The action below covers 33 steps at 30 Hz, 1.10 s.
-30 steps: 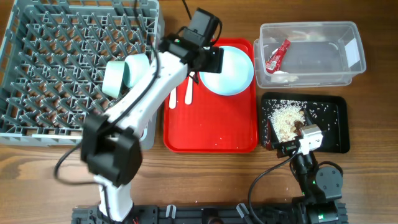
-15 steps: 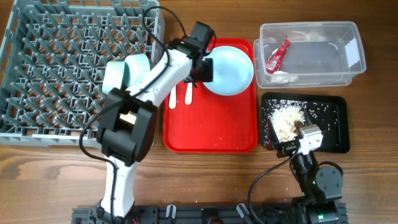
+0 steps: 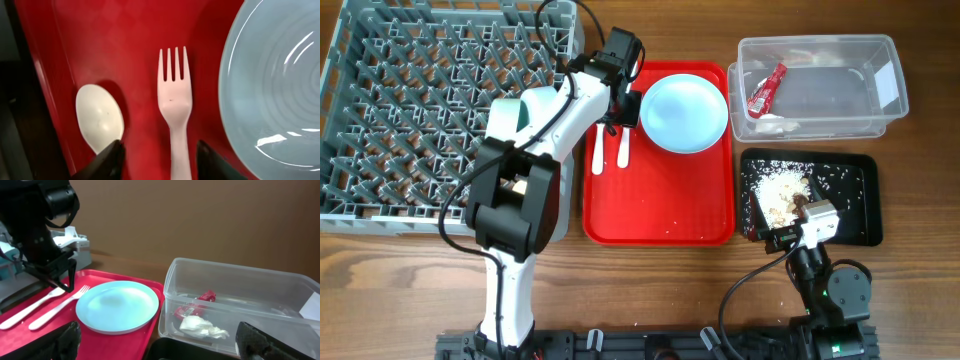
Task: Sort waste into correct bins and load items into the dishwasher rack
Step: 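Grasp the white fork with the left gripper and lift it, then insert the white fork into the dish rack and release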
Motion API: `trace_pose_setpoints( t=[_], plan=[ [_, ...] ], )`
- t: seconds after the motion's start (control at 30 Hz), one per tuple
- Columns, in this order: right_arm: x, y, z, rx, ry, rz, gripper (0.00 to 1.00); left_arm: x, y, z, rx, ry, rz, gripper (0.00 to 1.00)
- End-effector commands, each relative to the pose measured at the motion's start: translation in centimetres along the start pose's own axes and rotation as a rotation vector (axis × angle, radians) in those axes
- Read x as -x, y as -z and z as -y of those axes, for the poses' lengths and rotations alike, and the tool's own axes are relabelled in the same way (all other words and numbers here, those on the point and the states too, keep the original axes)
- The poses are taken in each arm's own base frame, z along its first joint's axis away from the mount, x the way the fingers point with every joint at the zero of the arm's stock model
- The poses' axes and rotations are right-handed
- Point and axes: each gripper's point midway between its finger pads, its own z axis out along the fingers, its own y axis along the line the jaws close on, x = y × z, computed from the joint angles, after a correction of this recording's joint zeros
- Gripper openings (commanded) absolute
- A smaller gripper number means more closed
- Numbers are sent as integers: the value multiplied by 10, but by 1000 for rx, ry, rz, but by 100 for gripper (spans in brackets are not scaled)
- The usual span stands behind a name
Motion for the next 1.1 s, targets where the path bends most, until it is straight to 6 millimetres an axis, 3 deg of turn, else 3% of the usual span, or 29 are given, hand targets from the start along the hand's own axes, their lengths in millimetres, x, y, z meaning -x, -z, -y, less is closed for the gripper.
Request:
trace_pose_setpoints(
  t=[0.0, 0.07, 0.27, 0.3, 0.33, 0.37, 0.47, 0.67, 0.83, 0.9, 1.07],
  plan=[
    [3, 1, 1, -1, 10, 14, 100, -19, -34, -5, 26, -45, -77, 39],
    [3, 1, 1, -1, 10, 14, 100, -24, -45, -3, 21, -49, -99, 36],
    [3, 1, 1, -1, 10, 14, 100, -30, -45, 17, -27, -76, -114, 35],
    [3, 1, 1, -1, 10, 15, 100, -31, -45, 19, -28, -80, -118, 27],
    [3, 1, 1, -1, 10, 14, 100, -33, -45, 20, -27, -84, -126, 9],
    [3, 1, 1, -1, 10, 14, 100, -35, -43, 21, -26, -87, -132, 4],
    [3, 1, 1, -1, 10, 14, 100, -34, -27, 21, -26, -83, -132, 4],
    [3, 1, 1, -1, 10, 14, 100, -13, 41, 18, -41, -71, -41, 4],
    [3, 1, 1, -1, 10, 14, 100, -9, 115, 3, -48, -17, 48, 4],
    [3, 1, 1, -1, 10, 14, 100, -9, 143, -12, -45, 18, 84, 4],
    [3, 1, 1, -1, 10, 14, 100, -26, 203, -96, 96, 156, 135, 4]
  ],
)
